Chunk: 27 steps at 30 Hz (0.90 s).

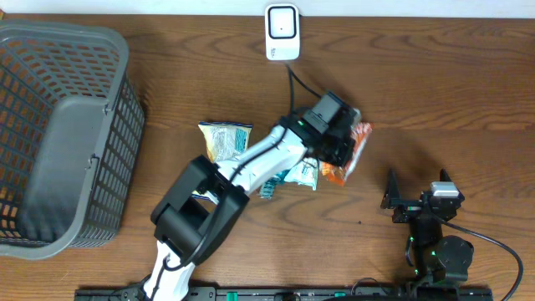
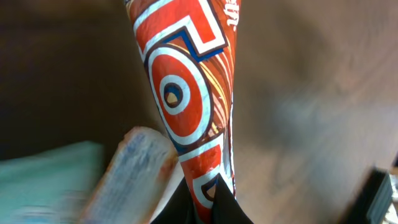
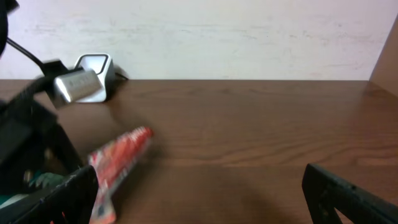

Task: Scan the item barcode
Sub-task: 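Lift the Top bar out and carry it right of the items, then lower the Top bar onto the table and open the left gripper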

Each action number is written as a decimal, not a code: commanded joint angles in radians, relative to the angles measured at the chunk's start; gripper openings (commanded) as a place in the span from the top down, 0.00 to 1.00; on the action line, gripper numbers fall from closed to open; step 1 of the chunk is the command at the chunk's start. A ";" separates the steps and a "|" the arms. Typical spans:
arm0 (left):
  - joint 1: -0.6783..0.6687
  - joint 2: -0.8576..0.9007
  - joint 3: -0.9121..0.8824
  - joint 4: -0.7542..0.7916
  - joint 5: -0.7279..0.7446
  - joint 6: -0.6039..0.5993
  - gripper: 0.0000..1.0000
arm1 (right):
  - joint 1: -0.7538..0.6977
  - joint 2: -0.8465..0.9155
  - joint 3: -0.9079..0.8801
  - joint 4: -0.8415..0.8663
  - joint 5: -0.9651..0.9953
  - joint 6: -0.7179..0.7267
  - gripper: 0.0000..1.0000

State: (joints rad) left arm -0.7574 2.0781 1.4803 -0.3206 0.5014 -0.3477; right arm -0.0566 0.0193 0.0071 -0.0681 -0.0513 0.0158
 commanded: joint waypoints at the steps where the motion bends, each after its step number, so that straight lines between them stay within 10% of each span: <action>1: 0.092 -0.008 0.003 0.021 -0.027 -0.027 0.93 | -0.001 -0.002 -0.002 -0.004 0.004 0.013 0.01; 22: -0.067 0.041 0.003 0.268 -0.115 -0.391 0.92 | -0.001 -0.002 -0.002 -0.004 0.004 0.013 0.01; 27: -0.087 0.058 0.003 0.180 -0.254 -0.353 0.63 | -0.001 -0.002 -0.002 -0.004 0.004 0.013 0.01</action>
State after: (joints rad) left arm -0.8558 2.1105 1.4796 -0.1047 0.3645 -0.7181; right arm -0.0566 0.0193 0.0071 -0.0681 -0.0513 0.0158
